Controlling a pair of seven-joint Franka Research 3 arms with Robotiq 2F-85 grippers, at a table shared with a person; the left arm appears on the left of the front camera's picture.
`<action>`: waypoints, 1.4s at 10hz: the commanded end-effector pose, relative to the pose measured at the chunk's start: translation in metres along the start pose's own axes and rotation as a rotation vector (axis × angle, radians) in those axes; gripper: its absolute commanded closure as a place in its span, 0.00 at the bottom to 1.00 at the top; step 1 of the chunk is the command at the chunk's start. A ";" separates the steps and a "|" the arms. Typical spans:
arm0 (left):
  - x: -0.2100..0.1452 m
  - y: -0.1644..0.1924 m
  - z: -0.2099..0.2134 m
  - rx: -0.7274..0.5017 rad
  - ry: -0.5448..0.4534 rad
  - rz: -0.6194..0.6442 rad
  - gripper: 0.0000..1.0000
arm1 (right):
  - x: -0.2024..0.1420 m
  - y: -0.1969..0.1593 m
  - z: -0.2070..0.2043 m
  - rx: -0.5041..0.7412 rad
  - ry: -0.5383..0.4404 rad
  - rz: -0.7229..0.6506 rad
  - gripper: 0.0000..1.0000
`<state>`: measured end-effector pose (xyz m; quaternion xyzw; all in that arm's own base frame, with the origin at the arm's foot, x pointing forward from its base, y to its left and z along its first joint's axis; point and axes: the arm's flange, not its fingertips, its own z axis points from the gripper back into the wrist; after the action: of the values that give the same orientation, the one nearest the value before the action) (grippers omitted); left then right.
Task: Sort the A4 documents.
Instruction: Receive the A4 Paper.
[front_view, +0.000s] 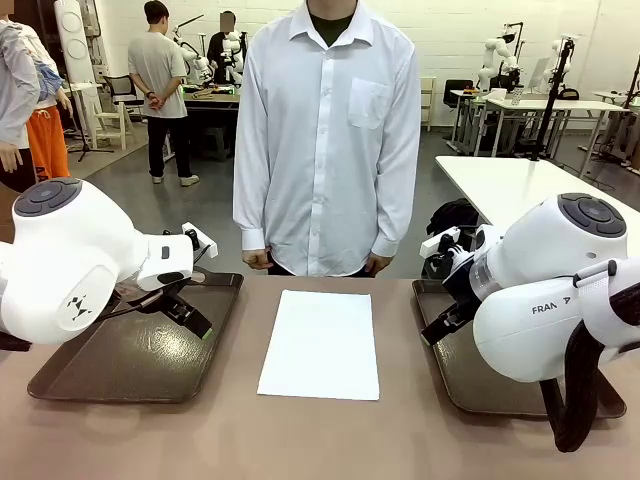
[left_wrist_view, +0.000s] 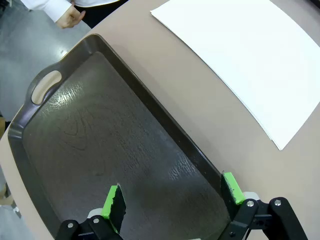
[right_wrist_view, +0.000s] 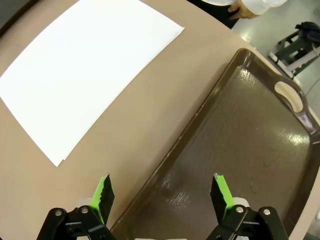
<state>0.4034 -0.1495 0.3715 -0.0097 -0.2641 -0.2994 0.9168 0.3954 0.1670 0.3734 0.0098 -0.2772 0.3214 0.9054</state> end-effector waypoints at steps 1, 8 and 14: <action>0.000 0.000 0.000 0.000 0.000 0.000 0.00 | 0.000 0.000 0.000 0.001 0.000 -0.002 0.00; 0.000 0.000 0.000 0.000 0.000 0.000 0.00 | 0.000 0.000 0.000 0.001 0.000 -0.002 0.00; -0.016 0.006 0.037 -0.023 -0.081 0.085 0.00 | 0.002 -0.014 0.020 0.057 -0.037 0.028 0.00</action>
<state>0.4043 -0.1446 0.3900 -0.0210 -0.2841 -0.2762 0.9179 0.3932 0.1692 0.3839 0.0197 -0.2864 0.3316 0.8987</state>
